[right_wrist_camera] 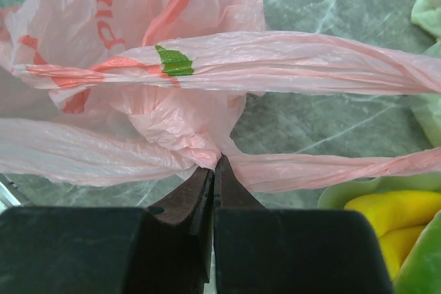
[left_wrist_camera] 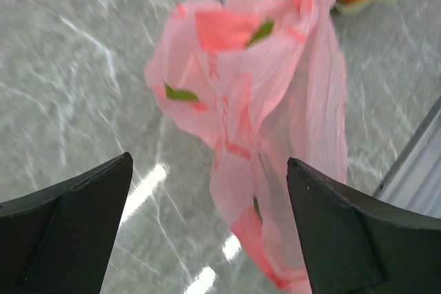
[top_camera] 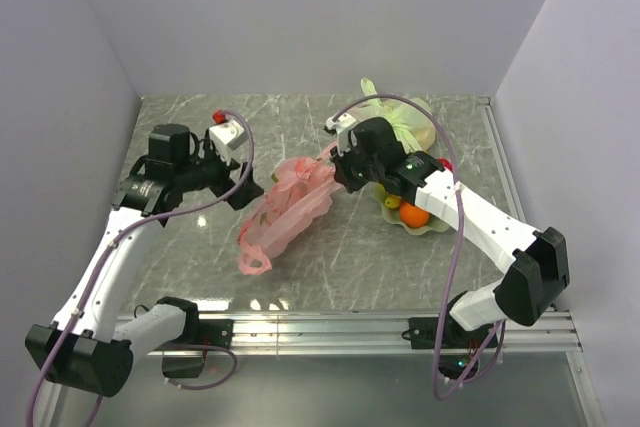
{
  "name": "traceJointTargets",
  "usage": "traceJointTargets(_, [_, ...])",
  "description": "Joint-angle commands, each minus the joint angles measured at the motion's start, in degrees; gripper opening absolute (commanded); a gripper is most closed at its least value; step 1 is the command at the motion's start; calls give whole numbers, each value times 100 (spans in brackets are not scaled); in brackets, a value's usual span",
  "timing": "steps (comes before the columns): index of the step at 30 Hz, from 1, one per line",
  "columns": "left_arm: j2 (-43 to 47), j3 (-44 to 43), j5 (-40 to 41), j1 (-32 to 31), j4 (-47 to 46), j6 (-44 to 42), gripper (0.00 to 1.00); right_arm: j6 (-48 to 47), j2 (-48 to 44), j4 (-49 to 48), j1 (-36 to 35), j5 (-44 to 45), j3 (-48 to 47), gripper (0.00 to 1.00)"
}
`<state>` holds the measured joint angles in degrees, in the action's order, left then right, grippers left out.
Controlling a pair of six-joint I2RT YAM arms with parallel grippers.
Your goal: Place the fake fruits into the plastic bag and tie a complex knot
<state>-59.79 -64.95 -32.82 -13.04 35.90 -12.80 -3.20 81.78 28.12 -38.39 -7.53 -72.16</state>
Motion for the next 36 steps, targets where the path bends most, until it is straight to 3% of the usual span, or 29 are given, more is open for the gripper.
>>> traceJointTargets(1, [117,280,-199,-6,173,-302,99,-286,66,-192,-46,-64,-369,0])
traceJointTargets(6, [-76,606,-338,-102,-4,-320,99,-444,198,-193,-63,-389,-509,0])
traceJointTargets(12, [-322,1132,-208,-392,-733,259,99,-409,365,-281,-81,-697,-632,0])
traceJointTargets(19, [-639,1599,1039,-954,-1814,901,98,-497,497,-412,-72,-1048,-650,0])
traceJointTargets(20, [-691,1599,1180,-981,-1858,1032,89,-541,514,-439,-72,-1101,-650,0])
traceJointTargets(21, [-849,1512,1190,-981,-1841,1077,44,-567,532,-465,-72,-1154,-659,0])
traceJointTargets(22, [-937,1416,1251,-981,-1719,1182,19,-576,558,-465,-72,-1189,-694,0])
traceJointTargets(23, [-1025,1293,1130,-981,-1579,1609,4,-568,611,-457,-72,-1120,-729,0])
traceJointTargets(26, [-1219,695,726,-973,-1007,2382,0,-506,647,-378,-72,-516,-1010,8])
traceJointTargets(28, [-1176,387,461,-973,-822,2807,0,-567,515,-377,-63,-224,-1098,27])
traceJointTargets(30, [-1062,168,827,-973,-620,3545,0,-822,138,-403,-72,83,-1072,52])
traceJointTargets(32, [-1070,-52,1083,-973,-166,4019,0,-1059,-249,-422,-63,312,-1089,67])
traceJointTargets(36, [-1359,-422,840,-797,233,4399,0,-1349,-548,87,-63,176,-1694,71])
